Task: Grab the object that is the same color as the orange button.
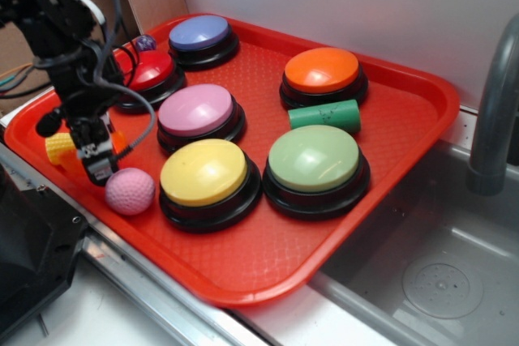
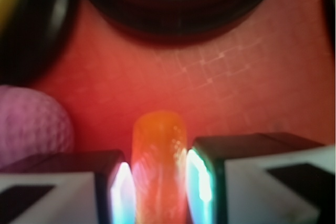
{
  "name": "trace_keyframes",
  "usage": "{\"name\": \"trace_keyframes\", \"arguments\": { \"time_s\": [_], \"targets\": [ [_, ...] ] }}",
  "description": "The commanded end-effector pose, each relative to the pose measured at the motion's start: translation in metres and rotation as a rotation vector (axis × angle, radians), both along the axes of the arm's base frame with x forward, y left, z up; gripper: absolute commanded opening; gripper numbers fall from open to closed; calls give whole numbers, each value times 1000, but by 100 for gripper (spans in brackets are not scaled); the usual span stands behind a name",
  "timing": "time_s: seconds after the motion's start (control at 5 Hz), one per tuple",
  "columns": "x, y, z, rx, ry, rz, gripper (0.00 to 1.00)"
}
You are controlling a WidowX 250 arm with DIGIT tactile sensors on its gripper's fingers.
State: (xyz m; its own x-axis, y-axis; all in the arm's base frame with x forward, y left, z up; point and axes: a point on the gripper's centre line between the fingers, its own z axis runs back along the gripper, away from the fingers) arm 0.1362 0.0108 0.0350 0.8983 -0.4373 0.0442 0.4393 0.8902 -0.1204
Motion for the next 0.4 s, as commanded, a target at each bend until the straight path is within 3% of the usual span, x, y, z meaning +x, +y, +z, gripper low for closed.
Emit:
{"name": "trace_keyframes", "arguments": {
  "time_s": [0.0,0.2],
  "targets": [
    [26,14,87,56,-61,306,0],
    [32,25,115,128,-68,458,0]
  ]
}}
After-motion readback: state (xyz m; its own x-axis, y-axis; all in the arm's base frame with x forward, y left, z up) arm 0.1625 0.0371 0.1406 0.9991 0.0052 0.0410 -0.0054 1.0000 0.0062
